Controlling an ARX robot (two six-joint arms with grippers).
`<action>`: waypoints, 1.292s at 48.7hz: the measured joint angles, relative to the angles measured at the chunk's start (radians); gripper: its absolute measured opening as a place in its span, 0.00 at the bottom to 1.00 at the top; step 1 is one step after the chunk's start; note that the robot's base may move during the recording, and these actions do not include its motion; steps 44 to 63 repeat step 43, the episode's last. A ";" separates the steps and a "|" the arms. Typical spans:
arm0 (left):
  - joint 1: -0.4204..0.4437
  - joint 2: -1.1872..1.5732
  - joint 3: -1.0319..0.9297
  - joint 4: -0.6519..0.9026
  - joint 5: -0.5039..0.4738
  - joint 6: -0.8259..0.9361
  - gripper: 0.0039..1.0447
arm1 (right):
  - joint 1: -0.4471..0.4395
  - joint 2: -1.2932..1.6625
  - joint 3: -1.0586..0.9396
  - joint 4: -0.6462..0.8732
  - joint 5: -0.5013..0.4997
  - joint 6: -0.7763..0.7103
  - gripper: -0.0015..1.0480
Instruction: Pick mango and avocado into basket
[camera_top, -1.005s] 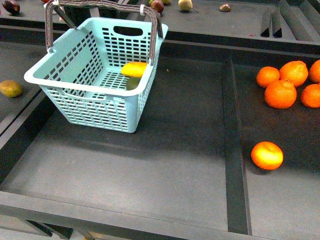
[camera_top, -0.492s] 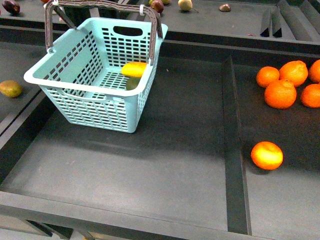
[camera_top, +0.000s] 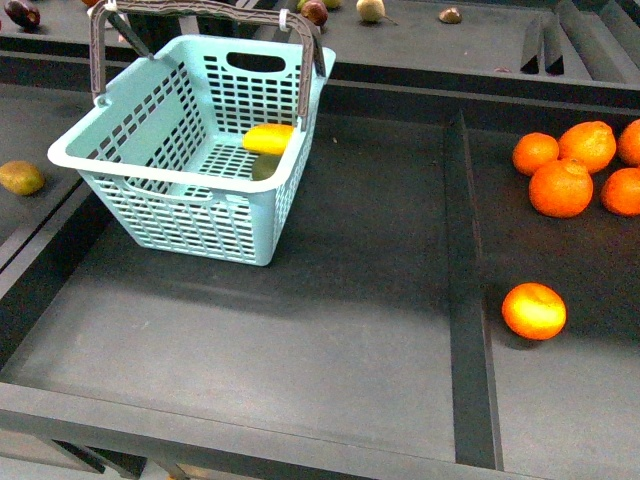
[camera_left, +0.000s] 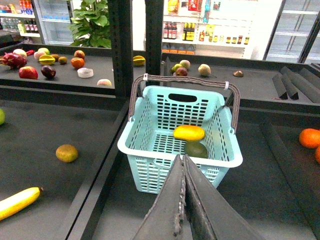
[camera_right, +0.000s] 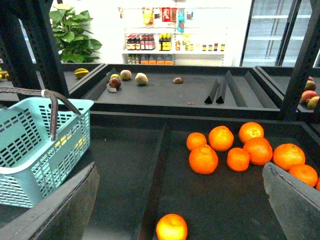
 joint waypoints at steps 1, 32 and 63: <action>0.000 -0.007 0.000 -0.008 0.000 0.000 0.02 | 0.000 0.000 0.000 0.000 0.000 0.000 0.93; 0.000 -0.209 0.000 -0.216 0.000 0.000 0.02 | 0.000 0.000 0.000 0.000 0.000 0.000 0.93; 0.000 -0.209 0.000 -0.216 0.000 0.000 0.17 | 0.000 0.000 0.000 0.000 0.000 0.000 0.93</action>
